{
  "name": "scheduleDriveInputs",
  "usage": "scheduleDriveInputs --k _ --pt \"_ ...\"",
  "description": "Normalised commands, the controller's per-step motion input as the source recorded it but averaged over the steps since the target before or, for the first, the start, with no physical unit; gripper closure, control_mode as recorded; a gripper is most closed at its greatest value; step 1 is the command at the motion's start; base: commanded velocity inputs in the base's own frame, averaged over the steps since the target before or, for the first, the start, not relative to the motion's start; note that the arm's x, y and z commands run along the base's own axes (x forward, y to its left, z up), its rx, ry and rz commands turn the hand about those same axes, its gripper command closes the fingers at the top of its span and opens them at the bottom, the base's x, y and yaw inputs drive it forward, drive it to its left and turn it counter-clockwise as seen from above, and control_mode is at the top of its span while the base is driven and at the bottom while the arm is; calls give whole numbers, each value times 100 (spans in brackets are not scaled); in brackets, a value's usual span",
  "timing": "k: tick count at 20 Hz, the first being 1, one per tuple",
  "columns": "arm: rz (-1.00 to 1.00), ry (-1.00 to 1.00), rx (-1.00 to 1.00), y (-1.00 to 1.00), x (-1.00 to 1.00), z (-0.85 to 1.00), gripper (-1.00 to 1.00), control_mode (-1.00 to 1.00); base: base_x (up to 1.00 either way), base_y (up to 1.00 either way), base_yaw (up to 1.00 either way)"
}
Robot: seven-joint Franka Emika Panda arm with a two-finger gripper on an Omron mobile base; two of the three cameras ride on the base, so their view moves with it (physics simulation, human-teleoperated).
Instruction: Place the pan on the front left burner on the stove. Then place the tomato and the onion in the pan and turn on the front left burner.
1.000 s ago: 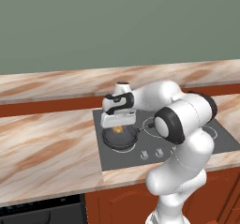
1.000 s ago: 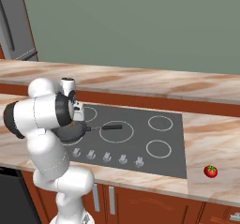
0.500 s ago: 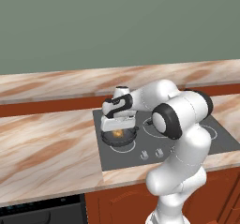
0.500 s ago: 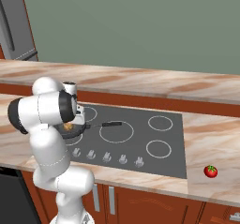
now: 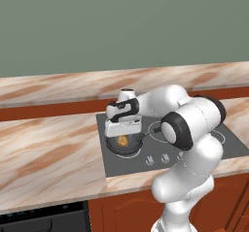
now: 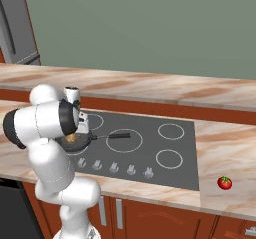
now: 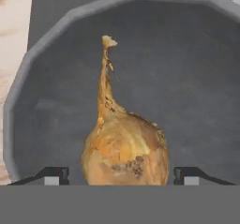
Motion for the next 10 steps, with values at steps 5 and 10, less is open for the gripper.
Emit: scheduleDriveInputs --k 5,10 --pt "0 -2 0 0 -30 58 -100 -100 0 0 0" --pt "-1 -6 0 -11 -6 94 -100 -100 0 0 0"
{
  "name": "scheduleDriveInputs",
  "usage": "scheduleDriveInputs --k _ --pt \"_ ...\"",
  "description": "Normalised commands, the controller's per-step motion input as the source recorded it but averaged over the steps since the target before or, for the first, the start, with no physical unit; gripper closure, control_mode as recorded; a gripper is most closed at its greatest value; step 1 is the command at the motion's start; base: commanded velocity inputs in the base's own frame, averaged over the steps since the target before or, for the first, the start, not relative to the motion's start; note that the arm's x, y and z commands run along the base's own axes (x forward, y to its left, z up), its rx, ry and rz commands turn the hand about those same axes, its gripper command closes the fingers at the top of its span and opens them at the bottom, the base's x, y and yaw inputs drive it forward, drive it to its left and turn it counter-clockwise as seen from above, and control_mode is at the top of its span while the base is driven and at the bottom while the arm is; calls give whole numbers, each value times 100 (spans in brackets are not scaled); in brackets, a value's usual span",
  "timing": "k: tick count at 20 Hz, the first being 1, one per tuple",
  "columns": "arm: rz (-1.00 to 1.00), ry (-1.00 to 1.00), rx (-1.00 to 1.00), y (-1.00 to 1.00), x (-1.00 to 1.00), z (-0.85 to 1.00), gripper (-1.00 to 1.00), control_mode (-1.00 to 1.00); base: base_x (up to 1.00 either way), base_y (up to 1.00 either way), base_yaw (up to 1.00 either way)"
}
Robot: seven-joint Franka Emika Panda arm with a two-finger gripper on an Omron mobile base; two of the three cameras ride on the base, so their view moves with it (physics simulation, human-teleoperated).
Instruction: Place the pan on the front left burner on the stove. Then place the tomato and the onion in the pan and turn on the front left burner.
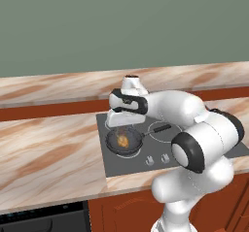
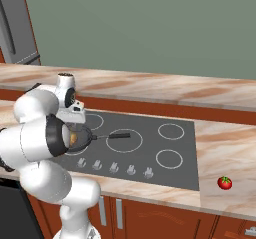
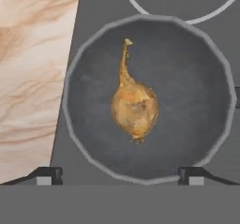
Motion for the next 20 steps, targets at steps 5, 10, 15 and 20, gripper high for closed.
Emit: scheduleDriveInputs --k 5,10,15,20 --pt "-8 -1 0 -60 -12 80 -100 -100 0 0 0" --pt "-9 -3 -2 -81 -6 44 -100 -100 0 0 0" --pt "-12 -1 -3 -91 -5 13 -100 -100 0 0 0" --pt "-15 0 0 -100 -8 1 -100 -100 0 0 0"
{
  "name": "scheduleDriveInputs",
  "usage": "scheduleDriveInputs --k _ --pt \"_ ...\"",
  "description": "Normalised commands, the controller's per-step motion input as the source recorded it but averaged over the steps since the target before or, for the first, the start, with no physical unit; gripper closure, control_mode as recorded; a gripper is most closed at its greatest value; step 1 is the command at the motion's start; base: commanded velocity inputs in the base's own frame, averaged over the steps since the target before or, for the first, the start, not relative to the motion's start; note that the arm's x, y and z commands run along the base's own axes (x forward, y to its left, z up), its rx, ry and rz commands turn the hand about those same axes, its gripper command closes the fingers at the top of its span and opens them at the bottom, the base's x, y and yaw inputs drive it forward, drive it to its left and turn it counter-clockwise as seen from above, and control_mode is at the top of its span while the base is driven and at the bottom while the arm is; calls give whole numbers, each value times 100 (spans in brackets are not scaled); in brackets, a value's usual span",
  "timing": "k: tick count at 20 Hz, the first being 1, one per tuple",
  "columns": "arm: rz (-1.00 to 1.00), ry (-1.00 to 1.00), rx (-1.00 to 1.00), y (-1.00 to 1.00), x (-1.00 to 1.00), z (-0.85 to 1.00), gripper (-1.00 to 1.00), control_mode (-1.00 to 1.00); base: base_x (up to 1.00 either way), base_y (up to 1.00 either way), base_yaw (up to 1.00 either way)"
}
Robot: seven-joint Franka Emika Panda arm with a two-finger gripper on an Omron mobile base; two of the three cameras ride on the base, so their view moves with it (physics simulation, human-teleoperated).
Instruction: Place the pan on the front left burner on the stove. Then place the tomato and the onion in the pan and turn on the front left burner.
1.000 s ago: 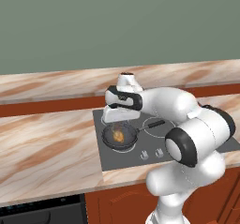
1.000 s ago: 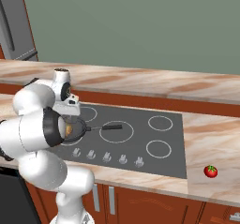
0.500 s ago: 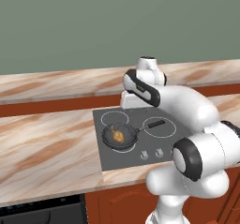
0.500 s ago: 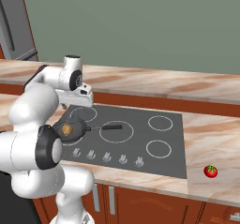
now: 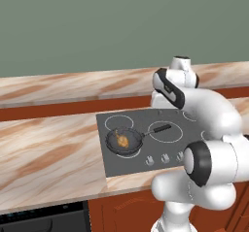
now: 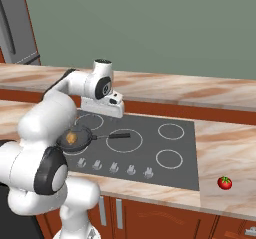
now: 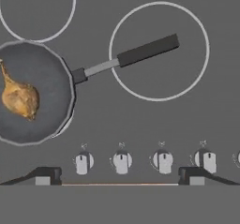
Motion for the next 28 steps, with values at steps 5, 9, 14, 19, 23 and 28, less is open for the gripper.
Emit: scheduleDriveInputs --k 5,9,14,19,23,28 --pt "-14 0 0 -100 -11 0 -100 -100 0 0 0" --pt "-11 0 0 -100 -18 0 -100 -100 0 0 0" --pt "-10 0 0 -94 -16 0 -100 -100 0 0 0" --pt "-11 0 0 -87 -18 0 -100 -100 0 0 0" --pt "-8 0 0 -75 -9 -9 -100 -100 0 0 0" --pt "-4 0 0 -69 0 -18 -100 -100 0 0 0"
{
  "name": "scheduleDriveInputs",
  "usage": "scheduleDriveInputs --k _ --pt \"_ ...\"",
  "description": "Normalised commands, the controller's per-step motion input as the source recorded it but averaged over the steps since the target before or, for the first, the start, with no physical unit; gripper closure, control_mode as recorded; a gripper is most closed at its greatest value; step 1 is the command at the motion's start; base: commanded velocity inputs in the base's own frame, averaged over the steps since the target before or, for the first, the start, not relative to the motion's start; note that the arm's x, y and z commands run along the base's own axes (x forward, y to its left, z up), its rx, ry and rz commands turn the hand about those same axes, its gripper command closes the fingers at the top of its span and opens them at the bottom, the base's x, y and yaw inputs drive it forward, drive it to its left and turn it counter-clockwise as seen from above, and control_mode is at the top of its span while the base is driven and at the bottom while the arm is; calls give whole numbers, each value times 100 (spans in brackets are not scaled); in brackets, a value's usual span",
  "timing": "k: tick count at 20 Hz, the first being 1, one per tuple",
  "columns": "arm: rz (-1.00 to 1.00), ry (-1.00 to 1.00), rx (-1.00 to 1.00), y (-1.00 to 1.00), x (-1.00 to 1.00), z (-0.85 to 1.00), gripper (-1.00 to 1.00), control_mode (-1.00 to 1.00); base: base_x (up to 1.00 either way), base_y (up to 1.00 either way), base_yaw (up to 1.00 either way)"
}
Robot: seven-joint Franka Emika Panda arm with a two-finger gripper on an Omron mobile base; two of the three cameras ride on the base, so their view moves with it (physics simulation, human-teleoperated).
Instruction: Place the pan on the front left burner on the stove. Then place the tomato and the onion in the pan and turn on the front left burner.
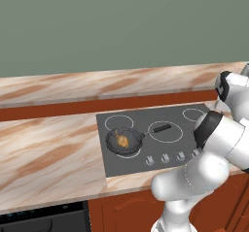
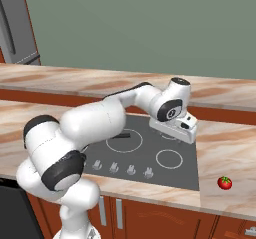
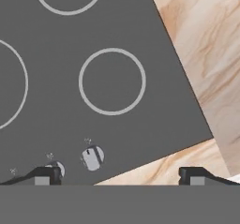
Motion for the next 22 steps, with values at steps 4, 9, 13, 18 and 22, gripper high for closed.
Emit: scheduleDriveInputs --k 4,9,13,18,22 --pt "-3 0 0 -68 0 -24 -100 -100 0 0 0" --pt "-3 0 0 -67 0 -15 -100 -100 0 0 0" --pt "-3 0 0 -58 -5 -8 -100 -100 0 0 0" --pt "-2 0 0 -52 -14 -9 -100 -100 0 0 0" --pt "0 0 0 -44 -21 -12 -100 -100 0 0 0"
